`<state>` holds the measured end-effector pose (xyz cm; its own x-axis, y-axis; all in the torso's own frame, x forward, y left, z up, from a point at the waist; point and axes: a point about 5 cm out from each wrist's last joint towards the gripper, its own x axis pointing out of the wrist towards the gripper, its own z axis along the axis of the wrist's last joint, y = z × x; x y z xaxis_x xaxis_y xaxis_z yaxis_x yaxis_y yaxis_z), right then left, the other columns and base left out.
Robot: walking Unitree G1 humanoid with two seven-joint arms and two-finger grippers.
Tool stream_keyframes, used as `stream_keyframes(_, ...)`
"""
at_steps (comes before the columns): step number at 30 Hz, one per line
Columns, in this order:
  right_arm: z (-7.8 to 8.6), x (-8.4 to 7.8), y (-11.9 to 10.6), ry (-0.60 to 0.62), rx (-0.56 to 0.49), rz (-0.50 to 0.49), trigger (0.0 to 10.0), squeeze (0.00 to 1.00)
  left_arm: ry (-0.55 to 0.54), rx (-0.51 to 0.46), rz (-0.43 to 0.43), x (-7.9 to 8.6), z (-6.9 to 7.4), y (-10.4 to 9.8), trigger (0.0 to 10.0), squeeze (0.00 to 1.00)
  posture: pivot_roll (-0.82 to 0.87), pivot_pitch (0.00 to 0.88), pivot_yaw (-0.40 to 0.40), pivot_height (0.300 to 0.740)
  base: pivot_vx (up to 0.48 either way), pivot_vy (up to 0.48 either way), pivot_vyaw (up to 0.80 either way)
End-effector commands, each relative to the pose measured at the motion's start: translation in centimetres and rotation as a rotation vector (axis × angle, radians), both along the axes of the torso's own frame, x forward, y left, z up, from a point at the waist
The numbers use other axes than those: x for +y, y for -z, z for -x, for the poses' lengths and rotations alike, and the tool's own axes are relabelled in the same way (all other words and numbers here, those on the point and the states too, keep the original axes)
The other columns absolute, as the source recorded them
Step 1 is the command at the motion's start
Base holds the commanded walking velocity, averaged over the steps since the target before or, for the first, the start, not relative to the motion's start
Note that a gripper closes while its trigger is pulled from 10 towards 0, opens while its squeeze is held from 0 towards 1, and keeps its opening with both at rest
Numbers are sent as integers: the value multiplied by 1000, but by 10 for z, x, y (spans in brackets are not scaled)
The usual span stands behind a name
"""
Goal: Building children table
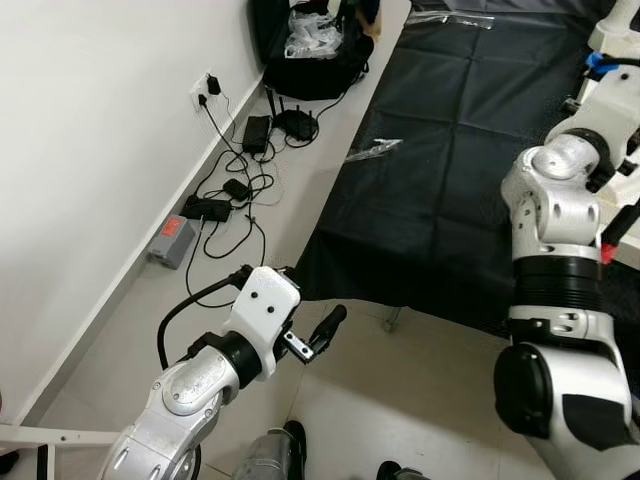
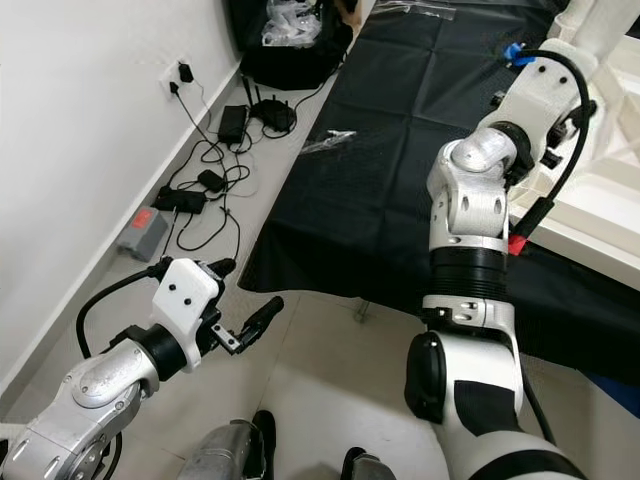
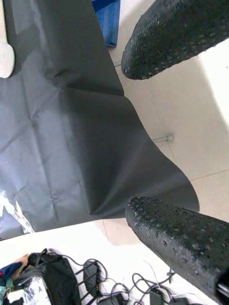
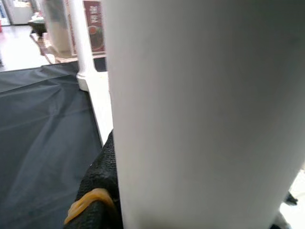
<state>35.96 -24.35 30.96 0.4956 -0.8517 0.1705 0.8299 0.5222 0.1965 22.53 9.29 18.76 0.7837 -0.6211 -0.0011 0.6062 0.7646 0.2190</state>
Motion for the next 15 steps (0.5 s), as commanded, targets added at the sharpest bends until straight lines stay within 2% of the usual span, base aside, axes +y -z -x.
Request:
stream_keyframes(1,1,-14,43,75,163,-78,10000,0,3,4,-19,0,2,3,10000,0,187,264,14,740,0,0,0)
stream_keyframes(9,5,-14,48,168,140,-122,10000,0,6,1,-19,0,2,3,10000,0,189,262,13,740,0,0,0)
stream_keyframes(13,16,-26,62,352,178,-248,10000,0,4,1,-17,0,2,3,10000,0,189,266,12,740,0,0,0)
stream_keyframes(15,18,-28,64,385,191,-257,10000,0,3,1,-16,0,1,3,10000,0,187,269,14,740,0,0,0)
